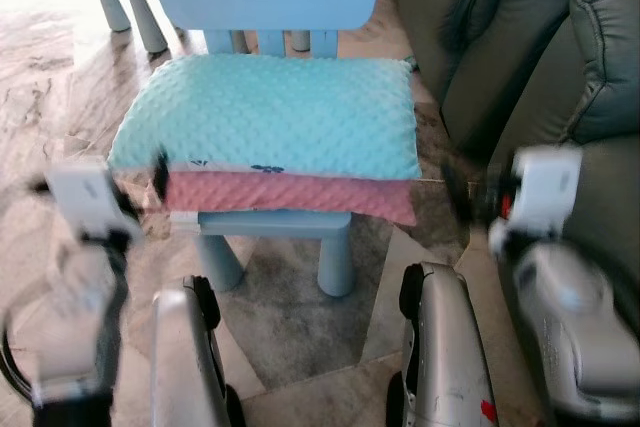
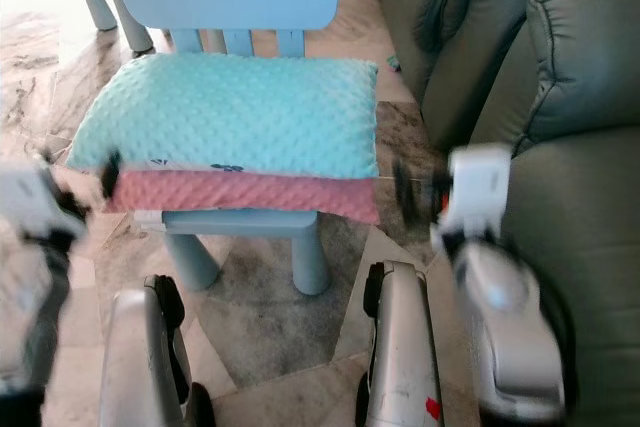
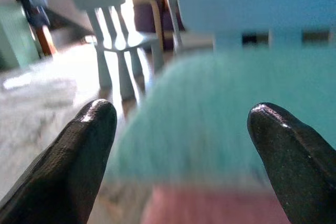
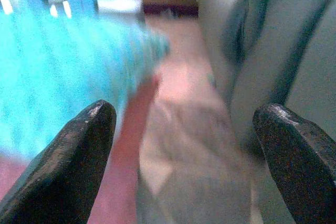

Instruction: Move the pillow to the sofa

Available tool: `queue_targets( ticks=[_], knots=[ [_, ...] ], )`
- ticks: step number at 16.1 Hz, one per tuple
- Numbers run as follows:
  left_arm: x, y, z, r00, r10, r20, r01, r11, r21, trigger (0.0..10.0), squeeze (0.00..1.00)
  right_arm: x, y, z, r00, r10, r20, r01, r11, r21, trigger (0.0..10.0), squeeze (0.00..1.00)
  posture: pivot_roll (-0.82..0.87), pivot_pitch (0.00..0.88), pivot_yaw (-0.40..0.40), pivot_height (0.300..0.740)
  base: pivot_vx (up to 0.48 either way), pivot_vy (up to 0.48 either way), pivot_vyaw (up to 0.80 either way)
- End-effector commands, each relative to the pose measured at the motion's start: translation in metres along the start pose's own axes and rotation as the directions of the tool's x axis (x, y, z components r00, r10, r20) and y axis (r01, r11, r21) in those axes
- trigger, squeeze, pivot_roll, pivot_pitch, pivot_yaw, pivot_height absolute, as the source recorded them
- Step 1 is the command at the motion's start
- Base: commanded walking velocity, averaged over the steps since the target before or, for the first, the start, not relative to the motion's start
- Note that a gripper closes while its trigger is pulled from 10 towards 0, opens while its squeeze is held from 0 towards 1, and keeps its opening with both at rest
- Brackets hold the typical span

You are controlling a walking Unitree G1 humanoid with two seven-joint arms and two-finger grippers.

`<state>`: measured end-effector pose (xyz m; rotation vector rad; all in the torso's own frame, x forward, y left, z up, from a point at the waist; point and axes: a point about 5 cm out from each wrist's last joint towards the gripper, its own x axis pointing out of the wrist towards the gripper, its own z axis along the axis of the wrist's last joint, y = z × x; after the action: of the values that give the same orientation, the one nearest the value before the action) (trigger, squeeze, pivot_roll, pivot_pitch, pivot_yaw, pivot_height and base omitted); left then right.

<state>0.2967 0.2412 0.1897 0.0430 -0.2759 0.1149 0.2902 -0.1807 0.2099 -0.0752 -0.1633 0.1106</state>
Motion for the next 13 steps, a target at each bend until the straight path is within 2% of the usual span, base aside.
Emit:
queue_targets(
  ticks=[1, 2, 3, 5, 7, 8, 9, 10, 11, 12, 13],
  knots=[
    [0.001, 0.012, -0.008, 0.998, 0.039, -0.046, -0.040, 0.999, -0.016, 10.0, 0.05, 0.003, -0.002, -0.003, 1.000, -0.009, -0.015, 0.010, 1.000, 0.021, 10.0, 0.60, -0.06, 0.191, 0.031, 0.375, 0.000, 0.000, 0.00],
    [0.004, 0.016, -0.007, 0.998, 0.052, -0.046, -0.054, 0.998, -0.034, 10.0, 0.49, 0.007, -0.002, 0.000, 1.000, -0.007, 0.004, 0.007, 1.000, 0.017, 10.0, 1.00, -0.06, 0.185, 0.032, 0.375, 0.000, 0.000, 0.00],
    [0.008, 0.022, -0.005, 0.995, 0.087, -0.042, -0.089, 0.994, -0.056, 10.0, 1.00, 0.012, -0.002, 0.005, 1.000, -0.003, 0.028, 0.003, 1.000, 0.013, 10.0, 1.00, -0.05, 0.180, 0.033, 0.375, 0.000, 0.000, 0.00],
    [0.012, 0.022, 0.001, 0.997, 0.081, -0.015, -0.082, 0.994, -0.066, 10.0, 1.00, 0.017, -0.002, 0.010, 0.999, -0.001, 0.046, 0.001, 1.000, 0.002, 10.0, 1.00, -0.06, 0.177, 0.032, 0.375, 0.000, 0.000, 0.00],
    [0.013, 0.020, 0.000, 0.997, 0.078, -0.023, -0.079, 0.993, -0.086, 10.0, 1.00, 0.019, -0.002, 0.010, 0.999, -0.001, 0.039, 0.000, 1.000, 0.008, 10.0, 1.00, -0.05, 0.177, 0.029, 0.375, 0.000, 0.000, 0.00],
    [0.018, 0.017, -0.004, 0.997, 0.056, -0.061, -0.063, 0.990, -0.128, 10.0, 1.00, 0.021, -0.002, 0.009, 1.000, 0.010, 0.021, -0.011, 0.999, 0.034, 10.0, 1.00, -0.05, 0.182, 0.027, 0.375, 0.000, 0.000, 0.00],
    [0.031, 0.017, -0.006, 0.995, 0.051, -0.088, -0.066, 0.981, -0.181, 10.0, 0.00, 0.028, -0.001, 0.006, 0.999, 0.044, -0.006, -0.043, 0.993, 0.114, 10.0, 0.65, -0.05, 0.189, 0.027, 0.375, 0.000, 0.000, 0.00],
    [0.042, 0.019, -0.004, 0.995, 0.058, -0.079, -0.074, 0.974, -0.214, 10.0, 0.00, 0.036, 0.000, 0.004, 0.997, 0.072, -0.016, -0.067, 0.977, 0.202, 10.0, 0.51, -0.05, 0.195, 0.028, 0.375, 0.000, 0.000, 0.00],
    [0.049, 0.020, -0.005, 0.994, 0.060, -0.089, -0.078, 0.975, -0.208, 10.0, 0.00, 0.042, 0.002, 0.005, 0.994, 0.105, -0.019, -0.098, 0.966, 0.241, 10.0, 0.07, -0.06, 0.202, 0.030, 0.375, 0.000, 0.000, 0.00],
    [0.057, 0.022, -0.004, 0.993, 0.071, -0.098, -0.092, 0.970, -0.226, 10.0, 0.00, 0.050, 0.006, 0.005, 0.987, 0.161, -0.024, -0.145, 0.936, 0.322, 10.0, 0.00, -0.07, 0.209, 0.031, 0.375, 0.000, 0.000, 0.00],
    [0.066, 0.025, -0.002, 0.992, 0.080, -0.100, -0.103, 0.963, -0.250, 10.0, 0.00, 0.058, 0.004, 0.009, 0.983, 0.185, -0.015, -0.170, 0.929, 0.328, 10.0, 0.00, -0.07, 0.222, 0.031, 0.375, 0.000, 0.000, 0.00]
  ],
)
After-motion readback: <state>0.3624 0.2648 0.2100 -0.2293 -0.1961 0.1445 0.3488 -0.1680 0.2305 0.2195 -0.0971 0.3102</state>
